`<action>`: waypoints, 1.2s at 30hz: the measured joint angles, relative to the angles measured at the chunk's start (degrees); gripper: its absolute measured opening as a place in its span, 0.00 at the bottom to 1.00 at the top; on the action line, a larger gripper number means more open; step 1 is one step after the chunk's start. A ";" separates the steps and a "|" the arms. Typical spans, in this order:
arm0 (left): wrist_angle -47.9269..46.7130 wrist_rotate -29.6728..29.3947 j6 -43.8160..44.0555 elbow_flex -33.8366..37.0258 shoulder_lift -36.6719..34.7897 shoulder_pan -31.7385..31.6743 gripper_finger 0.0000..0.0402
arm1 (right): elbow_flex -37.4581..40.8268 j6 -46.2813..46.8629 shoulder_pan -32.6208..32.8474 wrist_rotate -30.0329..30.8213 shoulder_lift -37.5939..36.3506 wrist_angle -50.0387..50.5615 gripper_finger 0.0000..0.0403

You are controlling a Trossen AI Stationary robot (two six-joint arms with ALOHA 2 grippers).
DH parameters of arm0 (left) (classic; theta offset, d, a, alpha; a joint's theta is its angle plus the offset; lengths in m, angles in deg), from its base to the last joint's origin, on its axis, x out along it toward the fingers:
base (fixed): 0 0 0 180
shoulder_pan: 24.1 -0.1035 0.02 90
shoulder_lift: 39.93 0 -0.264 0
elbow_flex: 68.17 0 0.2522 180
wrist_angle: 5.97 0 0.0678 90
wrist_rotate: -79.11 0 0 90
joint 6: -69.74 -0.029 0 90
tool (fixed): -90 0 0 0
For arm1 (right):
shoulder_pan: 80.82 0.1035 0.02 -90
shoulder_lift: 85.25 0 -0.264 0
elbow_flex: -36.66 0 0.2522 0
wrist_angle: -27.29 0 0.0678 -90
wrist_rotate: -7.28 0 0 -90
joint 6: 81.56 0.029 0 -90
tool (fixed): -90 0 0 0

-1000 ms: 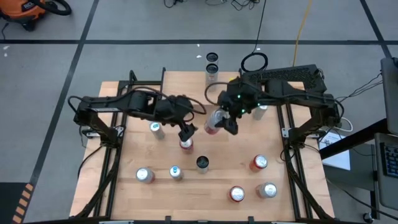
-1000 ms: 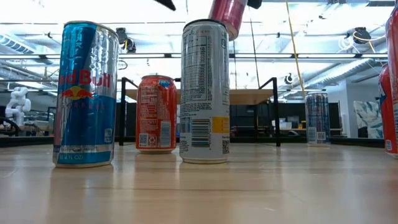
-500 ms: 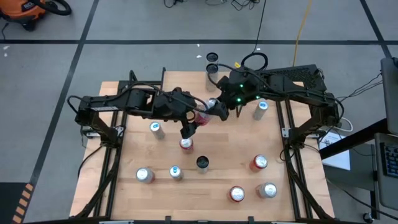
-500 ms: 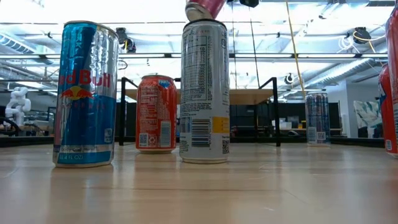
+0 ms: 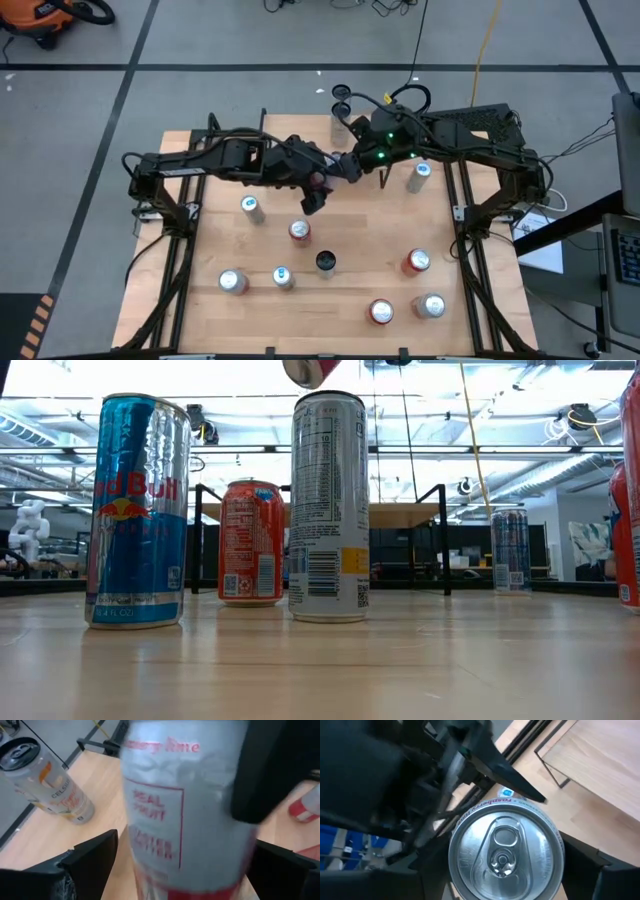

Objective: Place canned beverage on shelf
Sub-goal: Put the middle pink-white soda can on the shelf

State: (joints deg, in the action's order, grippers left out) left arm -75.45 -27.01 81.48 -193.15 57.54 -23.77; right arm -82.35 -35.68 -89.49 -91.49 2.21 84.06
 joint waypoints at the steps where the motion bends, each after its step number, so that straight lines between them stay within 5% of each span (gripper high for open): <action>1: -0.09 -0.02 -0.16 0.02 0.06 0.00 0.99 | 0.00 0.36 0.00 -0.01 0.00 -0.59 0.67; 16: -0.82 -0.28 0.36 0.02 -0.04 1.05 0.73 | 0.00 3.36 0.04 -0.23 0.00 -2.67 0.68; 29: -0.94 0.02 4.33 -0.33 -0.04 1.20 0.72 | 0.00 2.54 -0.94 -4.69 0.02 -2.64 0.68; 36: -0.40 2.11 7.38 -0.35 -0.75 1.18 0.71 | 0.00 -1.17 -3.29 -10.99 0.02 -2.88 0.77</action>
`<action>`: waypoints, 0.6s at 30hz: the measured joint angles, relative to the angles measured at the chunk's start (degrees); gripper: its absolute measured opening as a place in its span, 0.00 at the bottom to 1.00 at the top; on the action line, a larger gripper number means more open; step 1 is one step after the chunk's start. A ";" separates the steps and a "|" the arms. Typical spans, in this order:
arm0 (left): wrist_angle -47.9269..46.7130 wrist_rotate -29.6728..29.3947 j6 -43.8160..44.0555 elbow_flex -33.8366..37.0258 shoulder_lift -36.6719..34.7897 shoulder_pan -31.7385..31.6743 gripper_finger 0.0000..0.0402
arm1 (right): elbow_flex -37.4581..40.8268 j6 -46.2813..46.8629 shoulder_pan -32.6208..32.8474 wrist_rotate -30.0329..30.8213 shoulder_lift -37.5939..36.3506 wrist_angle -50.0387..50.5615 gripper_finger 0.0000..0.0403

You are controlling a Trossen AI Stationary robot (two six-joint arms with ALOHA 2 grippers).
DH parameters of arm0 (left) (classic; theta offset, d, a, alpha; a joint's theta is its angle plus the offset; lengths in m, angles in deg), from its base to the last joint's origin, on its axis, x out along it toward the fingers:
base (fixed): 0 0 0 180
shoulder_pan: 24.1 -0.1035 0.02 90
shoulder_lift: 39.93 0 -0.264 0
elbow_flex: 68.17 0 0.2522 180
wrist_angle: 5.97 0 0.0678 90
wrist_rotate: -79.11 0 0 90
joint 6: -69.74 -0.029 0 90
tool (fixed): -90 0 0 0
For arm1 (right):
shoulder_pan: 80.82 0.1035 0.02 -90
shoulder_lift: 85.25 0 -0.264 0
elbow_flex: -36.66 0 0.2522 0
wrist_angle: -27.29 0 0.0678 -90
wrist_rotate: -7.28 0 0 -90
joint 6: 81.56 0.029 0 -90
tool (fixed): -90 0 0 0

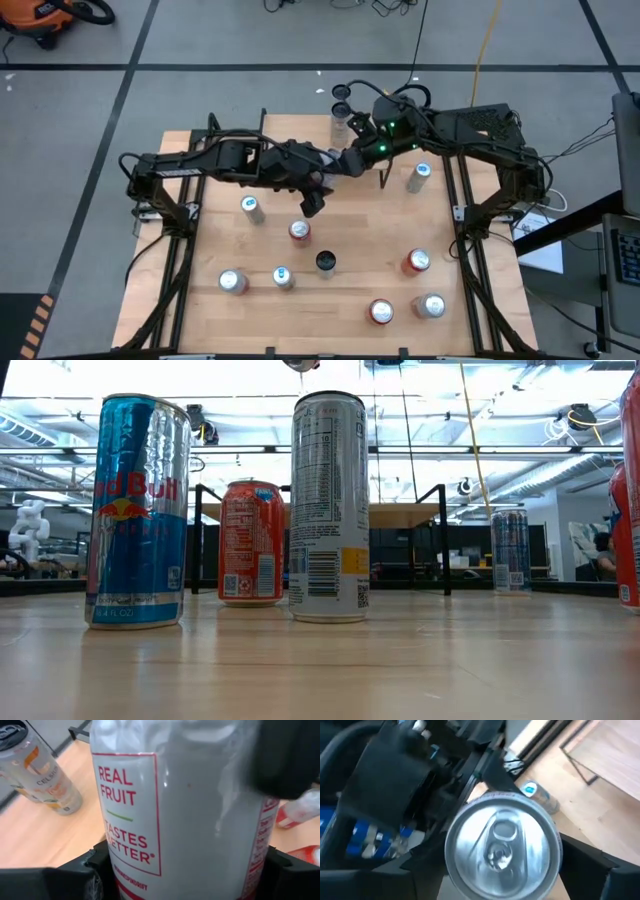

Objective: Place canned beverage on shelf
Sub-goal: Put the middle pink-white soda can on the shelf

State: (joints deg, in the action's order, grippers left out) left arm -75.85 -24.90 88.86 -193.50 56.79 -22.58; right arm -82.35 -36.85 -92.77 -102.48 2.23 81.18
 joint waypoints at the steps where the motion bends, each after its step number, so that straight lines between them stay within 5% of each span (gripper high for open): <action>1: 0.26 0.52 0.70 -0.04 -0.22 -0.05 0.71 | 0.00 -0.90 -0.38 -1.31 -0.18 -0.23 0.78; 10: 2.51 9.29 2.82 -0.07 -3.32 -1.80 0.71 | 0.00 -16.70 -1.54 -7.58 -2.41 -4.24 0.84; 18: 9.52 26.55 0.32 0.00 -4.08 -4.39 0.71 | -0.09 -26.58 -0.14 -8.31 -2.89 -13.17 0.85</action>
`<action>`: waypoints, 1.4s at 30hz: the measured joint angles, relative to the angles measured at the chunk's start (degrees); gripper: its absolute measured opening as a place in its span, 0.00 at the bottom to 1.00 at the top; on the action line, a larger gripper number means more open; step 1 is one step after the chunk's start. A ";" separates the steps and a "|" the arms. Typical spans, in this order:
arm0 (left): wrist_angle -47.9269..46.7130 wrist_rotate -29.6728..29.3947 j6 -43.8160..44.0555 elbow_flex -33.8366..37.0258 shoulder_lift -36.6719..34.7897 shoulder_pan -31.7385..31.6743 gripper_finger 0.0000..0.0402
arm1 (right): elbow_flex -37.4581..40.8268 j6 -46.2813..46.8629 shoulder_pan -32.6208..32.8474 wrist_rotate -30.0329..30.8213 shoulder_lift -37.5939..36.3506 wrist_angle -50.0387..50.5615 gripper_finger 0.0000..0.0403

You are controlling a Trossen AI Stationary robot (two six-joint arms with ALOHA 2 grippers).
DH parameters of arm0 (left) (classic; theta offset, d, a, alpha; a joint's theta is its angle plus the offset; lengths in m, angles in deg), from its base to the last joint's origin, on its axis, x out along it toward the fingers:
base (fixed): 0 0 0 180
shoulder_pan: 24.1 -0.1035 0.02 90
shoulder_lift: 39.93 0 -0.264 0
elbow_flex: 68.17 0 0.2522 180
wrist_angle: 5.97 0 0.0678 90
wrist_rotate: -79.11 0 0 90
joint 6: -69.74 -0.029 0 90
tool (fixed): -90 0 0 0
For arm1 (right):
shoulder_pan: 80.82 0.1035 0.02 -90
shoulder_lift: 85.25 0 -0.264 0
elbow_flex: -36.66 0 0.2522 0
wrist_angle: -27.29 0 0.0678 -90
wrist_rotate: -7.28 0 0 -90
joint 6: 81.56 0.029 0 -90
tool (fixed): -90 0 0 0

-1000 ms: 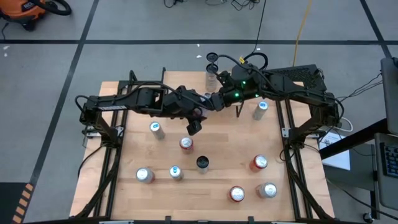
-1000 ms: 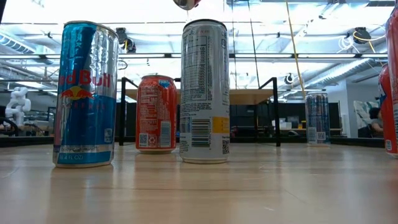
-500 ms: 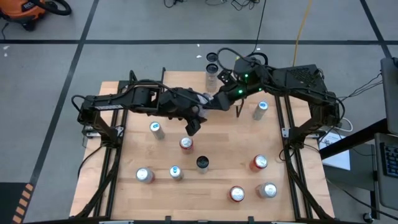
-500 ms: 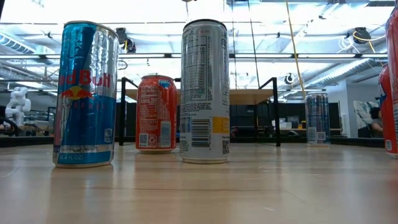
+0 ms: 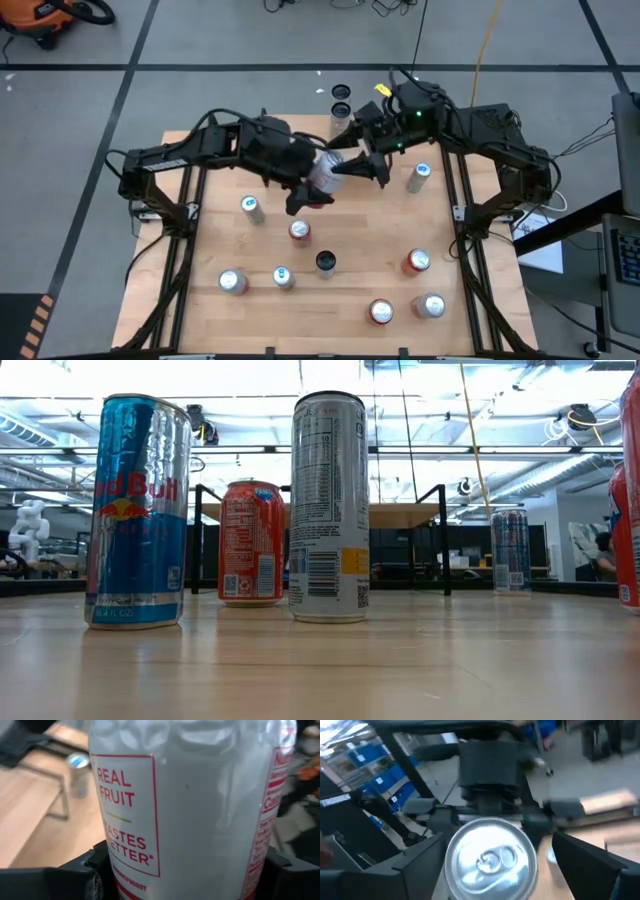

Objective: Place canned beverage on shelf
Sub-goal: Put the middle pink-white soda can on the shelf

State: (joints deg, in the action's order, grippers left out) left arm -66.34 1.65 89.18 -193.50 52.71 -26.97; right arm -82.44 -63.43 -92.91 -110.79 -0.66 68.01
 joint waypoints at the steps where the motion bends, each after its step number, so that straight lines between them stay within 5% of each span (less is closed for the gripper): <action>1: 0.58 1.80 -0.27 -0.01 -0.10 -0.33 0.71 | 0.00 -0.70 0.49 -0.58 0.01 -1.21 0.85; 10: 5.32 14.27 -0.21 -0.02 -0.34 -2.59 0.71 | 0.02 -3.01 4.64 0.42 0.42 -5.38 0.85; 19: 6.77 18.65 -0.29 -0.02 -0.34 -2.74 0.71 | 0.04 -5.62 8.05 5.91 0.42 -4.89 0.77; 31: 6.84 18.39 0.15 -0.02 -0.32 -2.73 0.76 | 0.04 -5.07 8.41 5.97 0.42 -4.66 0.67; 42: 7.75 5.44 0.64 -0.13 -0.56 -2.85 0.96 | 0.27 -4.65 6.05 5.73 -0.87 -2.48 0.67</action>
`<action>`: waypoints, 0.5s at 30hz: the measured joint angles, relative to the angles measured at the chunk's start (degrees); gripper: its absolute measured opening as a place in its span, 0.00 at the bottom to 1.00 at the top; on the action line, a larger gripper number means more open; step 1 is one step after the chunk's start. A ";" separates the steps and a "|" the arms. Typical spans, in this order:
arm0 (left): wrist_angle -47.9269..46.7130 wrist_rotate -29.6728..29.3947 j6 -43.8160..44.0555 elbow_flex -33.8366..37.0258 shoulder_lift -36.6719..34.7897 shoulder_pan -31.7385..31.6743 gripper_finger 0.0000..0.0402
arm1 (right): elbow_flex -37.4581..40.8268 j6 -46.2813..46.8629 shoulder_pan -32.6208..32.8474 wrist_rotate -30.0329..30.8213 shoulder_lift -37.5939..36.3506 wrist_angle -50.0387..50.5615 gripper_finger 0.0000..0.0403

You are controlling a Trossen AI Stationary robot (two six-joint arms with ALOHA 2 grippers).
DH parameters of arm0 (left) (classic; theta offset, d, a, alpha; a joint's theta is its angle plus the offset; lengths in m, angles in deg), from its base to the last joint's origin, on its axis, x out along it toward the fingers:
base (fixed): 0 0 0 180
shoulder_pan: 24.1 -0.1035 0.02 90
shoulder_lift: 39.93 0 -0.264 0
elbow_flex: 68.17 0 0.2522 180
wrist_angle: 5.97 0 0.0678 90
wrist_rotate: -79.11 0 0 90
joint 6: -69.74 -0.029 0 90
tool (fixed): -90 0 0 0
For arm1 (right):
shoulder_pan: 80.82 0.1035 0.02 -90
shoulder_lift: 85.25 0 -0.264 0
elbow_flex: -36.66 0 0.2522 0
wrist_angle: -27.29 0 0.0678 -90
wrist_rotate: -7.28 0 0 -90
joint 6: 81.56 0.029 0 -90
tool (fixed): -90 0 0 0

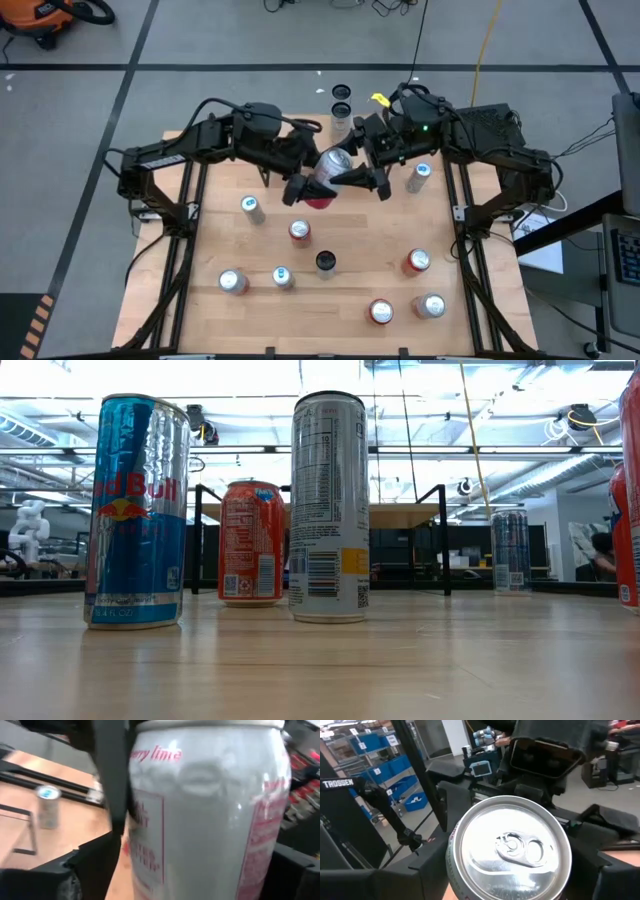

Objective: Place canned beverage on shelf
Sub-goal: Put the middle pink-white soda can on the shelf

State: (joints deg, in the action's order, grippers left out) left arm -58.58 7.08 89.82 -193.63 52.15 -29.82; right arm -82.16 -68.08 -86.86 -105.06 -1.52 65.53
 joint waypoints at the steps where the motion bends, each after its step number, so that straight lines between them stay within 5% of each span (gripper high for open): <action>1: -0.03 -1.69 0.00 0.00 -0.12 0.00 0.97 | 0.00 0.57 -0.44 0.05 -0.42 0.44 0.68; 6: -0.23 -9.10 -1.53 0.00 -0.71 0.00 0.99 | 0.01 1.76 -2.84 0.96 -1.65 2.60 0.67; 15: -0.24 -26.52 -5.47 -0.04 -1.23 -0.09 0.99 | -0.04 2.89 -6.02 13.34 -2.63 4.03 0.68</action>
State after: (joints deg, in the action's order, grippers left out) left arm -58.82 -19.44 84.35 -193.67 50.92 -29.91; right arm -82.20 -65.19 -92.88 -91.71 -4.16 69.57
